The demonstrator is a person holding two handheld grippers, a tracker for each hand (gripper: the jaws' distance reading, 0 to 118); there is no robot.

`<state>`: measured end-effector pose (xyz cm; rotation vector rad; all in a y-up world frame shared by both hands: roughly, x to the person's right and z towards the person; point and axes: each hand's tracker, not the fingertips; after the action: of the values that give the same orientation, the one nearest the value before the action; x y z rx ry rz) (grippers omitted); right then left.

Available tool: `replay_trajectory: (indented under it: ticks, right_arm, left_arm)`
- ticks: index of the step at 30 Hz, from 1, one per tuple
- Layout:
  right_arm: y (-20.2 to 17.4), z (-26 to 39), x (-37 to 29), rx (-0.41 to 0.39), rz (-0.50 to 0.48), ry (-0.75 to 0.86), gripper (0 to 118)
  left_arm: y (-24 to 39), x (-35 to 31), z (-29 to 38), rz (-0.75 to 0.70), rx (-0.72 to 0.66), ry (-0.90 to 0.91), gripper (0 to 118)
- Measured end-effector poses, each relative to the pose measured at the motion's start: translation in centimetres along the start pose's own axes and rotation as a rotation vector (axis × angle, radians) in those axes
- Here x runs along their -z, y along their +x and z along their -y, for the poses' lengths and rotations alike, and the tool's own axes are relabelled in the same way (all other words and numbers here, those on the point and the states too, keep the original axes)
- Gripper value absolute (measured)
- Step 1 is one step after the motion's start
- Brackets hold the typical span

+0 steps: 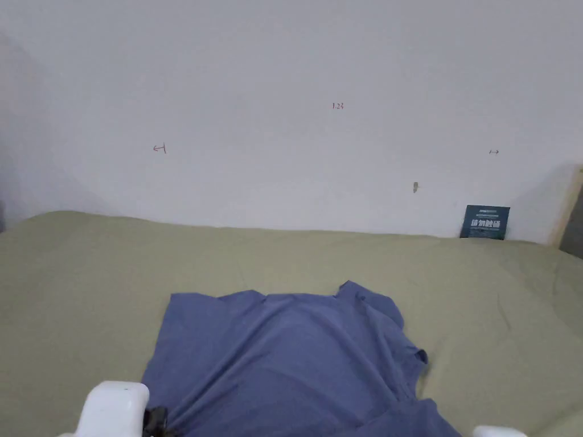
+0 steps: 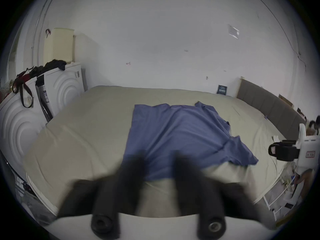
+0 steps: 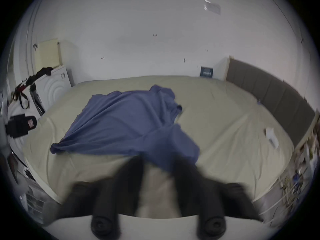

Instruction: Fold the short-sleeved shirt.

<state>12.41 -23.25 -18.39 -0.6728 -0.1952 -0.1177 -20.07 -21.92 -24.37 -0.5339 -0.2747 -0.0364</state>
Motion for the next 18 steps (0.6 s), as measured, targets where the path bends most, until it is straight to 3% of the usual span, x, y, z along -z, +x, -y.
replay_trajectory:
  ticks: [1,11,15,17,18]
  right_arm:
    - [-0.3,1.1,-0.5,-0.018,0.007,0.012,2]
    - [-3.7,6.0,-2.0,-0.131,-0.111,-0.003,1]
    - [-3.8,4.7,-1.3,-0.113,-0.14,0.017,1]
    - [-3.4,4.1,-1.3,-0.107,-0.146,0.028,1]
    - [-3.1,3.7,-1.2,-0.093,-0.152,0.035,1]
  left_arm:
    - [0.7,-0.6,1.3,-0.021,0.027,0.007,0]
    - [-0.5,-3.8,8.3,-0.051,-0.066,-0.16,0]
    - [-2.8,-2.0,7.4,-0.048,-0.123,-0.16,0]
    - [-4.3,0.0,7.0,-0.07,-0.111,-0.175,33]
    - [-5.1,1.1,6.9,-0.089,-0.101,-0.186,57]
